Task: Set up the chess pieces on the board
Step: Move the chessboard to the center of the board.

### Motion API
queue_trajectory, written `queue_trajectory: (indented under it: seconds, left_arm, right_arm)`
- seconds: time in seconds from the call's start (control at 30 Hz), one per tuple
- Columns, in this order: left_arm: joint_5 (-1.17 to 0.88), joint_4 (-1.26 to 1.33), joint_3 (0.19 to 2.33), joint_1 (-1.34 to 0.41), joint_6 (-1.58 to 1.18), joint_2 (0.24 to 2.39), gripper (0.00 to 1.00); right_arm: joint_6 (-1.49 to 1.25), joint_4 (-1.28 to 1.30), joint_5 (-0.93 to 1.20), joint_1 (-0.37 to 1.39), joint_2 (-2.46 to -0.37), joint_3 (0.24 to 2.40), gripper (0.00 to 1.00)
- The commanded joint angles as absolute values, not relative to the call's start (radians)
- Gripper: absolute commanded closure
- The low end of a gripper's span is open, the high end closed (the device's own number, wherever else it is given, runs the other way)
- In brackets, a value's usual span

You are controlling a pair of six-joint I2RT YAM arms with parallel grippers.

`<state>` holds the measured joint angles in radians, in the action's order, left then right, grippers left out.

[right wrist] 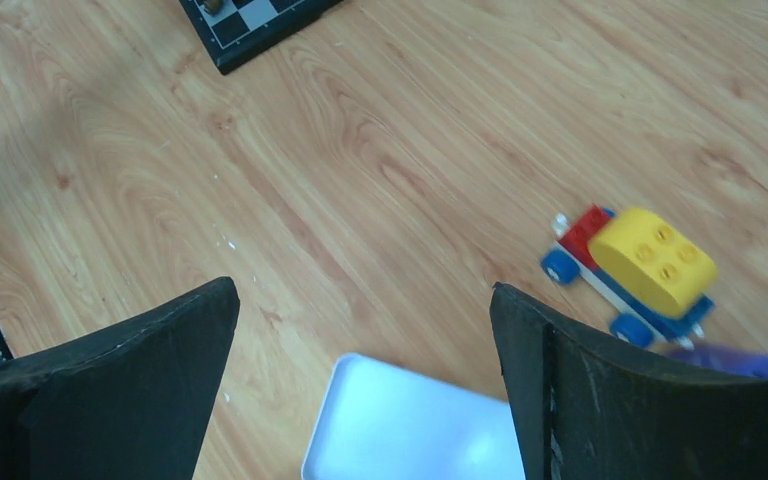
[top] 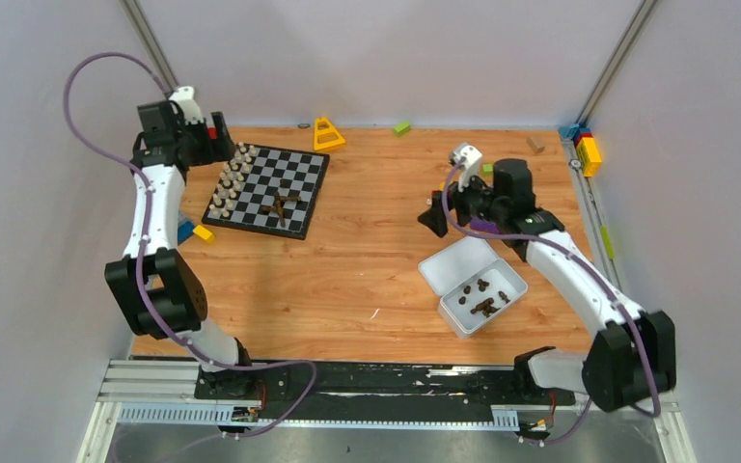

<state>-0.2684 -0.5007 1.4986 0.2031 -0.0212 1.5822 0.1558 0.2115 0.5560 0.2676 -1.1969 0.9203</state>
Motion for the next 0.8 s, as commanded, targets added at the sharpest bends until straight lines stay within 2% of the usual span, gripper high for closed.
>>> queue_trajectory:
  seconds: [0.0,0.4,0.77]
  left_arm:
    - [-0.413,-0.446,1.576,0.311,-0.171,1.693,0.09]
    - [-0.316,-0.257,1.563,0.375,-0.335,1.898,0.09]
    - [-0.263,-0.156,1.583,0.383,-0.453,2.081,0.09]
  right_arm:
    - [0.109,0.129,0.497,0.368,-1.400,1.075,0.00]
    - [0.085,0.170,0.517,0.568,-2.017,1.584,0.01]
    - [0.106,0.223,0.566,0.643,-2.328,1.874,0.05]
